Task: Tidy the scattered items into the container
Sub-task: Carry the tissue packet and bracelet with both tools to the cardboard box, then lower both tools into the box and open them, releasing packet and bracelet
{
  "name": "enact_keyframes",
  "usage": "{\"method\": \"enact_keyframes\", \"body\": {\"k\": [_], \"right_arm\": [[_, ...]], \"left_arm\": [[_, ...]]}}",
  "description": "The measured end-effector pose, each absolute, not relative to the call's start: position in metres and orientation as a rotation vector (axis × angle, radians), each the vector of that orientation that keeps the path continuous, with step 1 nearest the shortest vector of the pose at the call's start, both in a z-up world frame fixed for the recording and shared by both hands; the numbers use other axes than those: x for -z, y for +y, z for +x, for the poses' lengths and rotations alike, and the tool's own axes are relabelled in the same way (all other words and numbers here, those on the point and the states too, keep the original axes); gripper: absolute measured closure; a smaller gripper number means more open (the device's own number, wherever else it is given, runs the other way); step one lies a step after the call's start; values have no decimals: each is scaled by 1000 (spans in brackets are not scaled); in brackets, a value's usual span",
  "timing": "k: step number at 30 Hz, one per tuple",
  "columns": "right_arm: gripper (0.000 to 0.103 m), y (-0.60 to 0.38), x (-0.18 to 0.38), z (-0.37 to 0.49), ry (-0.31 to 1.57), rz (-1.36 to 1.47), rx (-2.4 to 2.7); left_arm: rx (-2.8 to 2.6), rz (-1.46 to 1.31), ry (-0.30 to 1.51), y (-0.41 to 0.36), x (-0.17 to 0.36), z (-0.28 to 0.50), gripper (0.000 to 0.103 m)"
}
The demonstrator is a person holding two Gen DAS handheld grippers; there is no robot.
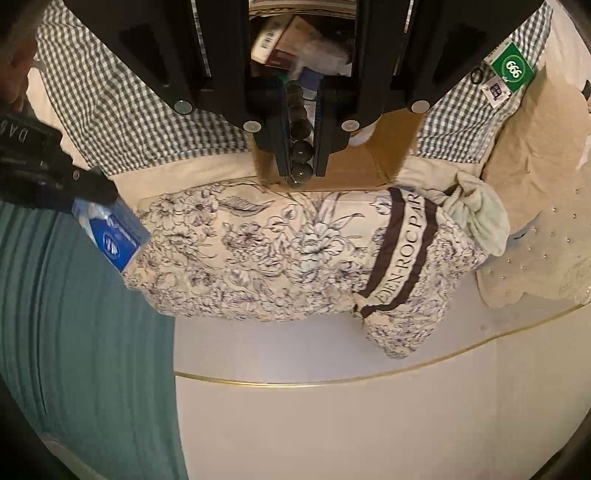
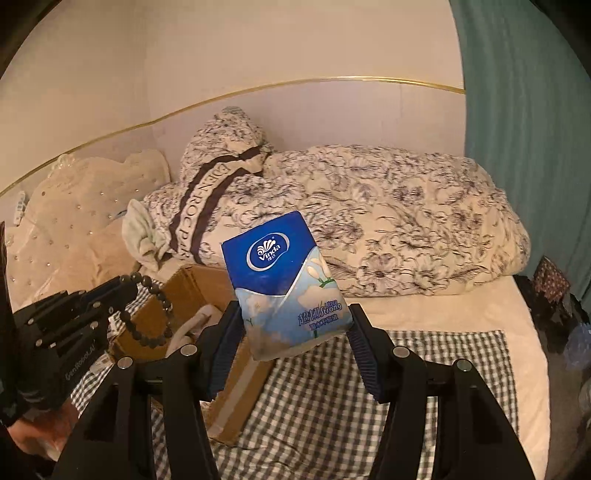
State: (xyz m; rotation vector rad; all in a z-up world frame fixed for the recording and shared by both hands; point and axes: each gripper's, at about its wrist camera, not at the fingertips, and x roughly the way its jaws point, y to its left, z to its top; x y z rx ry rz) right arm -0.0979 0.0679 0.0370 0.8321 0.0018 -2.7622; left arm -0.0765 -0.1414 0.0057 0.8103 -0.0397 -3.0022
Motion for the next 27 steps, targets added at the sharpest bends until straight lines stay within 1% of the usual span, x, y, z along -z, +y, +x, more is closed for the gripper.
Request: {"method": "enact_keyframes", "body": {"k": [15,20,27], "right_arm": [[47,2,-13,-121,39,886,2619],[47,-27,8,-130,108,937,2567],[47,-52,38,-142,153,1005,2504]], "left_arm": [[2916,864,5,-209,10,-89,92],[2902,912,35,-220,23,-99,92],[2883,986,51,-229,44,-116,92]]}}
